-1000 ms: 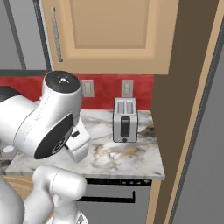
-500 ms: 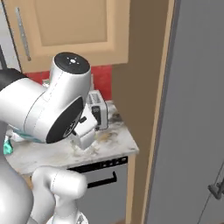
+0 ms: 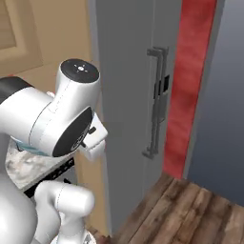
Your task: Clear the mugs and bowl far away from the sink.
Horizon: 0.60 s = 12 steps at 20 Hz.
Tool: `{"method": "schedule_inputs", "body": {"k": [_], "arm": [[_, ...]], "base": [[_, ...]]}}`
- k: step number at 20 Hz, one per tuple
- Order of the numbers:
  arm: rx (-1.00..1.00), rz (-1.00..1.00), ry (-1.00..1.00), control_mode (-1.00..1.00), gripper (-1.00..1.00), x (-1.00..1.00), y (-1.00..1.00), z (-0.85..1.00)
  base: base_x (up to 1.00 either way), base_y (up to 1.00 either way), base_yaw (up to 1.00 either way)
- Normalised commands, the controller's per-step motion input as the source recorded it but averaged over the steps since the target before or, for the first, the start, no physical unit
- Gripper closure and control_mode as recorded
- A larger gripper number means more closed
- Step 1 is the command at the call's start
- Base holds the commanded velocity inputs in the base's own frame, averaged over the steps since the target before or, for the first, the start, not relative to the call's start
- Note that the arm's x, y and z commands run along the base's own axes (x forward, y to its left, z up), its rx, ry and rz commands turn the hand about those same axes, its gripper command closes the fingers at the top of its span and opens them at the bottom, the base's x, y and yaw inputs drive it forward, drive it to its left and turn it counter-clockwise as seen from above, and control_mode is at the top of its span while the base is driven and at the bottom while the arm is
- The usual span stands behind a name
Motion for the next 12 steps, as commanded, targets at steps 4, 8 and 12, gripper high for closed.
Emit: {"method": "schedule_inputs", "body": {"k": [4,8,12], "arm": [[0.00,0.00,0.00,1.00,1.00,0.00,0.00,0.00],[0.00,0.00,0.00,1.00,1.00,0.00,0.00,0.00],[0.00,0.00,0.00,1.00,1.00,0.00,0.00,0.00]], "base": [[0.00,0.00,-1.00],[0.00,0.00,-1.00],[0.00,0.00,-0.98]]}}
